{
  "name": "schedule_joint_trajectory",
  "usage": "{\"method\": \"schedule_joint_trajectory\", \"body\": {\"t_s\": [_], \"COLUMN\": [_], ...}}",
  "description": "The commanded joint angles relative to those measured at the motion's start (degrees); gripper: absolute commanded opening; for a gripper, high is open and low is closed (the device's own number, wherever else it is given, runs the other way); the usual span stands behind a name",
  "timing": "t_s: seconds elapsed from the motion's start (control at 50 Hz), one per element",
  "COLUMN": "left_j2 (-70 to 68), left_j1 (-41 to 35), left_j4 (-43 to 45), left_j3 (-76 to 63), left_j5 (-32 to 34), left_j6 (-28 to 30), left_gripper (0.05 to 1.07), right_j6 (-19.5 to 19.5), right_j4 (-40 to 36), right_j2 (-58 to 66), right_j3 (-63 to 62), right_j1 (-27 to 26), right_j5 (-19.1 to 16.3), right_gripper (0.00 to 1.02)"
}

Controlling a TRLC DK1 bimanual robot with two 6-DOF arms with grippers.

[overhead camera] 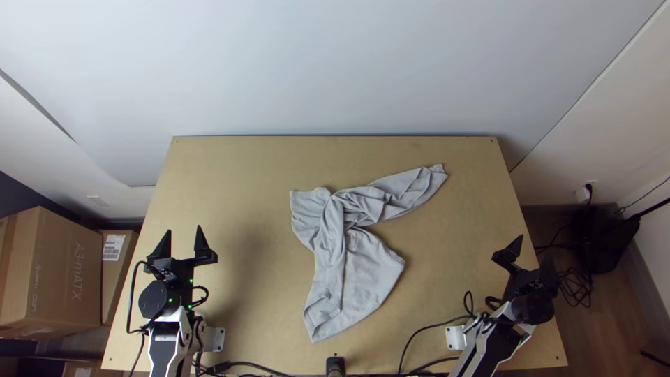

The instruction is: Fold the t-shirt

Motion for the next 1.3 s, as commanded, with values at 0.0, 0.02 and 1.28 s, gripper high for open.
{"method": "schedule_joint_trajectory", "body": {"t_s": [0.0,0.02,1.28], "left_j2": [-0.1,-0.1,0.87], "left_j1": [-0.08,-0.08,1.59], "left_j4": [-0.61,-0.61,-4.48], "left_j3": [-2.68,-2.68,1.89], "left_j5": [0.33,0.33,6.49], "left_j6": [-0.85,-0.85,2.93], "left_gripper": [1.02,1.02,1.02], "right_j6": [0.54,0.54,0.54], "right_j4": [-0.64,-0.64,-2.83], "right_j2": [0.05,-0.03,0.05], "right_j3": [-0.42,-0.42,4.5], "right_j1": [-0.36,-0.36,-0.62], "right_j5": [0.1,0.1,0.19], "right_gripper": [0.99,0.99,0.99]}}
